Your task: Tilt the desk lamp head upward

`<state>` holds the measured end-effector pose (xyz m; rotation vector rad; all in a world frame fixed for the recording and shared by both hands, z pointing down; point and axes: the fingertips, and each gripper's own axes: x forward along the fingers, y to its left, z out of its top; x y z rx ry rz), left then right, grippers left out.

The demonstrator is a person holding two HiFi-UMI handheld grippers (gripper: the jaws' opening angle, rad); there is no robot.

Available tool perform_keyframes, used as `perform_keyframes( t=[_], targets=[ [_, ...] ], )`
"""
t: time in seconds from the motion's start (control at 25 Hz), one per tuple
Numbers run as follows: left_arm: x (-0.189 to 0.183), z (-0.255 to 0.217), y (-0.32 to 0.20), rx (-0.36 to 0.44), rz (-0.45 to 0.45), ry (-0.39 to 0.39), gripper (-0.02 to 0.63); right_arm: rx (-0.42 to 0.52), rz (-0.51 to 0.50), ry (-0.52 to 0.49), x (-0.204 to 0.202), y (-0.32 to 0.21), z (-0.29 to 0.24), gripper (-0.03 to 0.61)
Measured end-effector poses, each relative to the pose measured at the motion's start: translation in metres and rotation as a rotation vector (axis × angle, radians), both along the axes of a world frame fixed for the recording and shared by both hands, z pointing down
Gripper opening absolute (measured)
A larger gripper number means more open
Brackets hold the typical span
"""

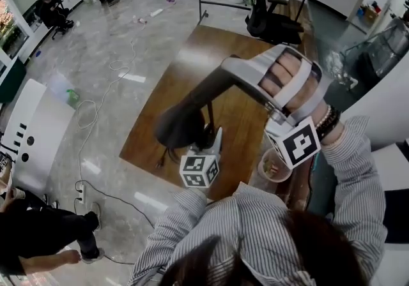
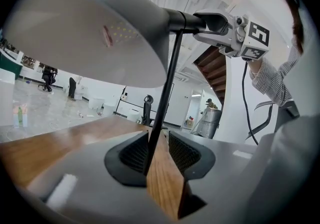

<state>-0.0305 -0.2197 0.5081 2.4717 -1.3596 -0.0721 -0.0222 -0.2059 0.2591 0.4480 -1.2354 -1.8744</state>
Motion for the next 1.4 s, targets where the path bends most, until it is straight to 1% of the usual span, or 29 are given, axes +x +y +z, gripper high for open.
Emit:
perform_keyframes(
  t=[0.16,0.36,0.68,0.76,0.96,1.16,1.4],
  targets=[
    [-0.006,-0.005,-0.002,0.001,-0.014,-0.019,0.077,-0.007,0.002,-0.018,-0.003,0.000,-0.007,0.247],
    [-0.005,-0.004,-0.006,0.000,-0.028,-0.032,0.049,-0.009,-0.004,-0.030,0.001,-0.002,-0.007,0.247],
    [-0.003,-0.002,-0.003,0.006,-0.033,-0.052,0.046,-0.011,0.003,-0.062,0.004,0.000,-0.006,0.247],
    [-0.003,-0.002,-0.002,0.009,-0.035,-0.051,0.046,-0.010,0.005,-0.102,0.007,0.001,-0.007,0.247],
    [-0.001,-0.003,-0.004,0.012,-0.038,-0.049,0.045,-0.055,0.006,-0.261,0.014,0.001,-0.004,0.247],
    [-0.005,-0.003,-0.002,0.013,-0.035,-0.046,0.046,-0.065,0.019,-0.339,0.013,0.003,-0.001,0.247],
    [-0.001,-0.002,-0.004,0.013,-0.032,-0.051,0.046,-0.086,0.028,-0.453,0.022,0.001,0.004,0.247]
  ],
)
